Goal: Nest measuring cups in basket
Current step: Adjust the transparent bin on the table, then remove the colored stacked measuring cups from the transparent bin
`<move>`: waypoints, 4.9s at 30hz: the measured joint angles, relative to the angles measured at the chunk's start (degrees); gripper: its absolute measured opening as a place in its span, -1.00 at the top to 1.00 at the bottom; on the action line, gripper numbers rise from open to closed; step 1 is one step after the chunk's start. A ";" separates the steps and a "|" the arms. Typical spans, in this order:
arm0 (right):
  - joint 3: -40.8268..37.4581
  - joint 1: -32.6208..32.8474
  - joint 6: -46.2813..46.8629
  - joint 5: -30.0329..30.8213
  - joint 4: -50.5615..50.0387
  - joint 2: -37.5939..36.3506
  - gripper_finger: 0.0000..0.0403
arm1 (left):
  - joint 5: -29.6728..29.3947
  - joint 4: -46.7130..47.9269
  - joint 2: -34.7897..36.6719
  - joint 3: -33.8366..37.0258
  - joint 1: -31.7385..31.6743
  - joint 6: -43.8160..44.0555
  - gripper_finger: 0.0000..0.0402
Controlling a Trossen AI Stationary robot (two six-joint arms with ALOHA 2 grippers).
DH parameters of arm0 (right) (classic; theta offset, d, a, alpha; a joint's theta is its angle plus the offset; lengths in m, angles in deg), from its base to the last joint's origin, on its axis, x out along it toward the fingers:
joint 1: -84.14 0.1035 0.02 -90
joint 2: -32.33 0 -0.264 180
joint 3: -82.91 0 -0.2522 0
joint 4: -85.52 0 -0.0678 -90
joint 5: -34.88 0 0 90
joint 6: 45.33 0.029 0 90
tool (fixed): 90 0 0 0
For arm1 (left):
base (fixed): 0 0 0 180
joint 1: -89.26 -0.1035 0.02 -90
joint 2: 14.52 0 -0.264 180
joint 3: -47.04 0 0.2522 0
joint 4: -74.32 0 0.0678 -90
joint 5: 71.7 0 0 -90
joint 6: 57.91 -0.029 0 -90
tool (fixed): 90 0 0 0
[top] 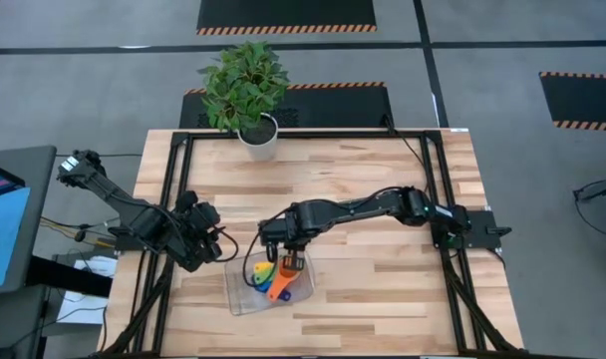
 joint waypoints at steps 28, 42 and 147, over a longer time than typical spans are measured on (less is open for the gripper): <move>4.68 5.52 0.60 -8.27 9.79 -2.47 0.73 | 8.46 -15.00 -1.97 -1.84 7.46 -7.74 0.23; 4.68 9.61 1.07 -8.91 15.94 -1.95 0.73 | 17.69 -21.90 -13.57 -1.81 8.20 -26.11 0.23; 5.69 11.57 7.38 -3.99 7.67 7.58 0.90 | 10.67 -13.35 -13.46 -1.81 6.70 -26.18 0.23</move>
